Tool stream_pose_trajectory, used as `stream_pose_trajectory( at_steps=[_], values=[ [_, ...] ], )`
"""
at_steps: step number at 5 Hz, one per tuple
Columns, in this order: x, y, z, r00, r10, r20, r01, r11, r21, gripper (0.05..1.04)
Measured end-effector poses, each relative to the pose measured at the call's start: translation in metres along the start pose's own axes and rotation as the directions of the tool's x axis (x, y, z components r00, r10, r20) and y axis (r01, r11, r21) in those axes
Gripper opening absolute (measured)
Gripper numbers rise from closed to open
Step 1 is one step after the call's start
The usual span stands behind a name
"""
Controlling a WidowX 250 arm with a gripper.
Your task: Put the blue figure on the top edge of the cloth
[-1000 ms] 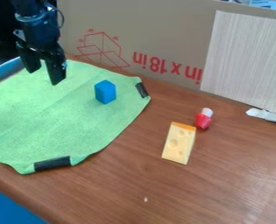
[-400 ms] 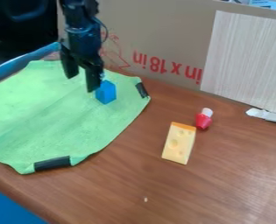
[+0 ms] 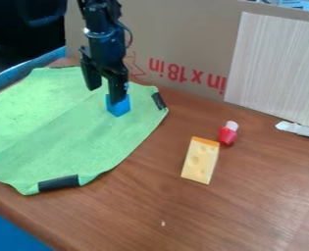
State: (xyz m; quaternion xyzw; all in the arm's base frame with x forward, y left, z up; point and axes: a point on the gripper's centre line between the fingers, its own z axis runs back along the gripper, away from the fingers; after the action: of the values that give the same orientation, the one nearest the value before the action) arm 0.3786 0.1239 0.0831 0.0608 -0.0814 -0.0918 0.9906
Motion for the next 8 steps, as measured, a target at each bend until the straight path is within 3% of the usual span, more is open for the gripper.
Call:
stream_pose_trajectory(
  at_steps=[3,4,5,7,8],
  values=[
    [0.015,-0.01,-0.029,0.998,0.013,-0.056,-0.012,1.0,0.005,0.972],
    [0.017,-0.011,-0.028,0.998,0.027,-0.053,-0.027,1.0,-0.008,0.705],
    [0.017,-0.017,-0.028,0.999,0.018,-0.046,-0.019,0.999,-0.037,0.592],
    [0.008,-0.03,0.006,1.0,-0.006,0.0,0.006,0.998,-0.063,0.592],
    [-0.006,-0.064,0.024,0.998,-0.069,0.013,0.07,0.995,-0.066,0.592]
  ],
)
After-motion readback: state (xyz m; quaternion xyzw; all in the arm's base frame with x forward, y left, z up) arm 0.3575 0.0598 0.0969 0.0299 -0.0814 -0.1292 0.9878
